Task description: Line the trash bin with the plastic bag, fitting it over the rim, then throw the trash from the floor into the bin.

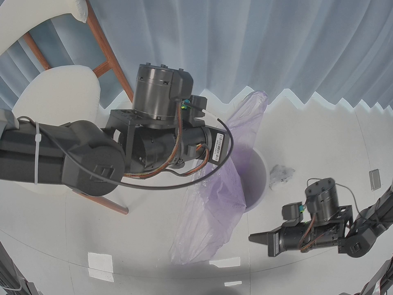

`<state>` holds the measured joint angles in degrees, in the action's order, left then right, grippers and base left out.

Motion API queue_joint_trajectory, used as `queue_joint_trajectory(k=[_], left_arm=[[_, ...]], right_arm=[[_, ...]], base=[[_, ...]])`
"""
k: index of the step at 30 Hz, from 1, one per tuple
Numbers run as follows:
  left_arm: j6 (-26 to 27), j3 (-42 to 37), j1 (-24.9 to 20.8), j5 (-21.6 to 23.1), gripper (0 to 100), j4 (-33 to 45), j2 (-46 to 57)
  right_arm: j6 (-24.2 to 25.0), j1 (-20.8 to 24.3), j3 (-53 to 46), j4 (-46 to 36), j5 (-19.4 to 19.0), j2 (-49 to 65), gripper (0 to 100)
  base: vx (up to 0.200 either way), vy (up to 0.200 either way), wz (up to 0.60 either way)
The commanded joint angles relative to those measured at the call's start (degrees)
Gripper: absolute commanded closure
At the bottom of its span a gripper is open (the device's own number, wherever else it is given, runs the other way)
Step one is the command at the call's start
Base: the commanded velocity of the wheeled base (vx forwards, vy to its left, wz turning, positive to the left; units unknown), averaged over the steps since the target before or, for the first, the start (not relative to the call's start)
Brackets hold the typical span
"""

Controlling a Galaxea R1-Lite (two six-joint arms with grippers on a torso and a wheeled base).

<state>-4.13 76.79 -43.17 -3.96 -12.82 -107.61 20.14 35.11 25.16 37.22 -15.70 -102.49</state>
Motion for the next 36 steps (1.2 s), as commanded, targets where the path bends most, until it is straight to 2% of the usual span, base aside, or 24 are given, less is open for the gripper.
queue_joint_trajectory(k=[1, 4, 5, 6, 8, 11, 14, 22, 27, 30, 36], left_arm=[[0.0, 0.12, 0.1, 0.01, 100, -0.1, -0.06], [0.0, 0.29, 0.1, 0.01, 100, -0.18, -0.06], [-0.09, 0.56, 0.19, 0.01, 100, -0.18, -0.15], [-0.09, 0.56, 0.19, 0.01, 100, -0.18, -0.15], [-0.17, 0.64, 0.1, 0.09, 100, -0.18, 0.03], [-0.17, 0.64, 0.19, 0.09, 100, -0.18, 0.2], [-0.26, 0.56, 0.28, 0.18, 100, -0.18, 0.2], [-0.09, 0.64, 0.63, 0.09, 100, -0.18, 0.03], [-0.09, 0.91, 0.8, 0.09, 100, -0.8, -0.24], [0.09, 0.91, 0.98, 0.09, 100, -0.8, -0.59], [0.18, 1.43, 1.42, -0.17, 100, -0.8, -1.91]], right_arm=[[2.01, 5.76, 0.33, 1.63, -1.09, -9.4, 100], [2.8, 6.81, 1.21, 4.09, -1.09, -12.65, 100], [3.59, 7.17, 2.0, 8.84, -1.09, -15.81, 100], [3.68, 7.17, 2.08, 9.28, -1.09, -15.99, 100], [6.58, 6.38, 5.95, 17.01, -1.0, -19.86, 100], [13.26, 5.15, 11.31, 22.55, -0.65, -22.76, 100], [17.04, 2.33, 15.8, 24.83, 0.5, -23.02, 100], [16.95, -6.81, 21.33, 25.71, 2.08, -22.67, 100], [13.79, -10.85, 22.3, 25.62, 2.08, -23.29, 100], [13.79, -10.59, 21.07, 25.45, 1.99, -22.49, 100], [13.7, -0.83, 7.53, 25.8, 1.99, -16.61, 100]], base=[[0.0, 0.0, 0.0], [0.0, 0.0, 0.0], [0.0, 0.0, 0.0], [0.0, 0.0, 0.0], [0.0, 0.0, 0.0], [0.0, 0.0, 0.0], [0.0, 0.0, 0.0], [0.0, 0.0, 0.0], [0.0, 0.0, 0.0], [0.0, 0.0, 0.0], [0.0, 0.0, 0.0]])
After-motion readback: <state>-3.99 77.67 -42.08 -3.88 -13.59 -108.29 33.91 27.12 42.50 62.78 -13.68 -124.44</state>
